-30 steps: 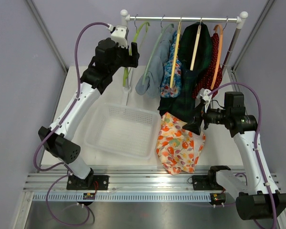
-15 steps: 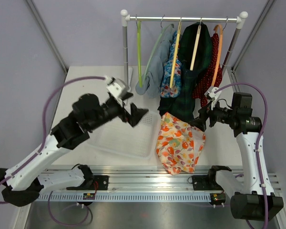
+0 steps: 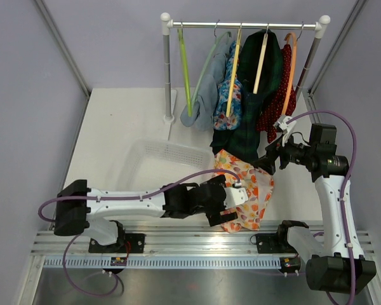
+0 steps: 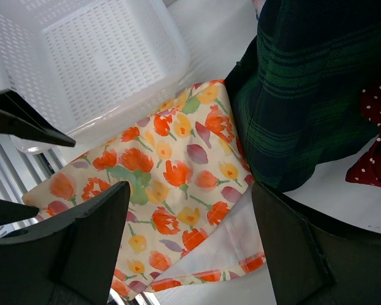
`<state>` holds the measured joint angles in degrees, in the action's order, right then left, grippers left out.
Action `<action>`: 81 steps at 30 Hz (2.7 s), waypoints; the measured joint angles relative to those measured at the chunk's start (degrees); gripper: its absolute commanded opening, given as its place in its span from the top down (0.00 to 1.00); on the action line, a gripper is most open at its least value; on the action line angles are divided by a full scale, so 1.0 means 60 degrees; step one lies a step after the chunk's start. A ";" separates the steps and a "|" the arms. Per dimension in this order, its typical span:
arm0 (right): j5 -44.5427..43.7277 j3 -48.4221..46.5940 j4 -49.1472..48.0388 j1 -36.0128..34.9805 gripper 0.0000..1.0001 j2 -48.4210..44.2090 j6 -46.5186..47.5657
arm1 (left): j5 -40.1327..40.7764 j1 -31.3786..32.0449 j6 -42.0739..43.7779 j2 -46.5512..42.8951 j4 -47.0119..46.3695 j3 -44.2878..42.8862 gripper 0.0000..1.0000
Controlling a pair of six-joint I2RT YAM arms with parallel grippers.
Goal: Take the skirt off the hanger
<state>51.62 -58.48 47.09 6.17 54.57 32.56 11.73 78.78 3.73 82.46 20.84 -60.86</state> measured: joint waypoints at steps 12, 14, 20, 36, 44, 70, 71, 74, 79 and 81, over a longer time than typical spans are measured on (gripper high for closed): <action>0.0000 0.0000 0.0000 0.0000 0.14 0.0098 0.0000 | -0.0026 0.0226 0.0790 0.2142 -0.1548 0.0175 0.14; 0.0004 0.0004 0.0000 0.0000 0.14 0.0098 0.0000 | 0.0015 0.0240 0.0911 0.2269 -0.1668 0.0237 0.14; 0.0000 0.0004 0.0000 0.0000 0.14 0.0098 0.0000 | 0.0095 0.0430 0.1290 0.2317 -0.2065 0.0372 0.20; -0.0004 0.0004 -0.0004 0.0073 0.14 0.0095 0.0000 | 0.0011 0.0495 0.1450 0.3461 -0.2936 0.0637 1.00; -0.0255 0.0004 -0.0131 0.0248 0.14 -0.0007 -0.0171 | 0.0823 0.0619 0.1570 0.0980 -0.2237 0.0703 1.00; -0.0699 0.0109 -0.0532 0.0441 0.14 -0.0022 -0.0692 | 0.4488 -0.2991 0.4539 -0.4353 -0.2357 -0.3016 1.00; -0.0699 0.0113 -0.0532 0.0441 0.14 -0.0022 -0.0692 | 0.4488 -0.3104 0.4674 -0.4353 -0.2572 -0.3253 1.00; -0.0703 0.0113 -0.0532 0.0441 0.14 -0.0022 -0.0692 | 0.4524 -0.3457 0.4940 -0.4393 -0.3053 -0.3552 1.00; -0.0699 0.0113 -0.0535 0.0441 0.14 -0.0022 -0.0696 | 0.4506 -0.4124 0.4717 -0.4721 -0.2987 -0.2925 1.00; -0.0699 0.0113 -0.0535 0.0441 0.14 -0.0022 -0.0696 | 0.4433 -0.4335 0.4368 -0.4907 -0.2696 -0.2335 1.00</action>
<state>47.42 -57.80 43.88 8.82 54.43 28.38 38.33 52.77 29.93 53.01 4.67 -74.87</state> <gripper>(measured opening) 0.862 0.005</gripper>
